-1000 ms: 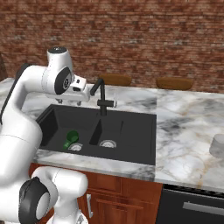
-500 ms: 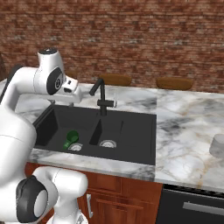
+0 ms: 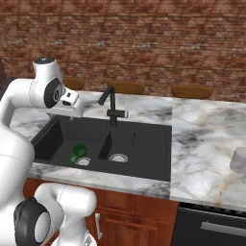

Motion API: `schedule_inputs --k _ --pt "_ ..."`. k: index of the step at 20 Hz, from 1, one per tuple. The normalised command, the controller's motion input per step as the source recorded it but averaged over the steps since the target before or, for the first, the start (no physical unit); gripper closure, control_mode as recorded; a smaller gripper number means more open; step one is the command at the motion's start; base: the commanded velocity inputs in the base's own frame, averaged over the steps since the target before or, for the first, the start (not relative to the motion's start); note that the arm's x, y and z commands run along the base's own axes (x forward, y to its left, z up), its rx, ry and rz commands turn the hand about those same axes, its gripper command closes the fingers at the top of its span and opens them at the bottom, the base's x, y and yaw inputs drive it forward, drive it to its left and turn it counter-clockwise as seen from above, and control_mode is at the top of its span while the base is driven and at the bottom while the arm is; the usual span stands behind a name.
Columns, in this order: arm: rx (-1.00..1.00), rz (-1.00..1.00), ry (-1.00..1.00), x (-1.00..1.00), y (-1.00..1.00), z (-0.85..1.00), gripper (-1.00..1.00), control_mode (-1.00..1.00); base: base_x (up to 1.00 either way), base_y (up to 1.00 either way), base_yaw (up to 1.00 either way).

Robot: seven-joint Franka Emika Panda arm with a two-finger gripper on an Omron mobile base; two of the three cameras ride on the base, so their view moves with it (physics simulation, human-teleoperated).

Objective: Move any existing items from the left basin to the right basin for drying. Then move the glass cup from the counter to the left basin of the sink for washing.

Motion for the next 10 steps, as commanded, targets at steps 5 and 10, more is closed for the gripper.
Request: schedule_inputs --k 5,10 --pt "0.00 -0.04 0.00 -0.15 0.22 -0.26 -1.00 -1.00 0.00 0.00 0.00" --pt "-0.03 -0.02 0.00 -0.14 0.17 -0.32 -1.00 -1.00 0.00 0.00 0.00"
